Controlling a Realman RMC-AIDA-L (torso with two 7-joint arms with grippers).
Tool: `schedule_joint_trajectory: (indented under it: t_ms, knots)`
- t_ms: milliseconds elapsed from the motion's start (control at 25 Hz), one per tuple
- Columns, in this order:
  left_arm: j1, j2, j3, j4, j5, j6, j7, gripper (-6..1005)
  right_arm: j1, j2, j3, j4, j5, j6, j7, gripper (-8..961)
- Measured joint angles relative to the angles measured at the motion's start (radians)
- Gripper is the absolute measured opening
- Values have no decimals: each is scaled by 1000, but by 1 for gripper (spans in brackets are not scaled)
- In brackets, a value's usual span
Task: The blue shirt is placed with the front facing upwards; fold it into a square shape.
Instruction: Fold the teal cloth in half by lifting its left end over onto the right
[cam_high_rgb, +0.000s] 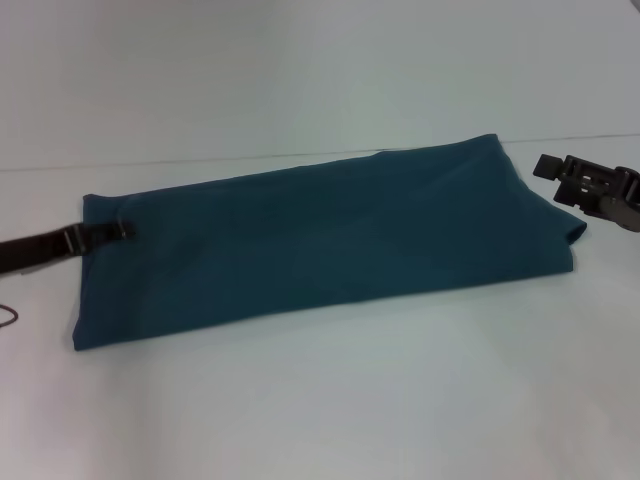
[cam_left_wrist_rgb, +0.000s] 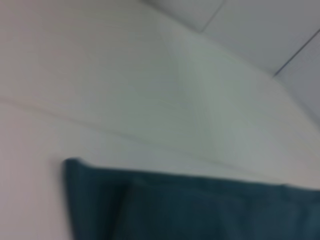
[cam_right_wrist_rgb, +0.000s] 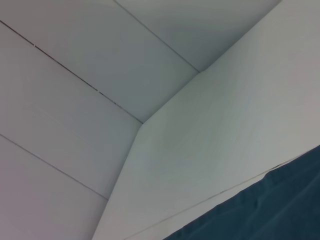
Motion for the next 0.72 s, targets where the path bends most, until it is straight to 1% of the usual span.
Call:
schedule_joint_trajectory:
  t_ms: [120,280,480,720]
  knots:
    - [-8,-1,11,-29,38,-47,-36,874,0,0,0,2,-1,1,-1,899]
    - [-8,-10,11,-36,48,-85,-60,874,0,0,0,7,-1,7,-1,900]
    - [-17,-14,13,-46,98,-126,-71,874,0,0,0,12,-6,8,-1,900]
    - [-22,-18,14,-49,108,-160,-61,875,0,2,0,12,-10,8,-1,899]
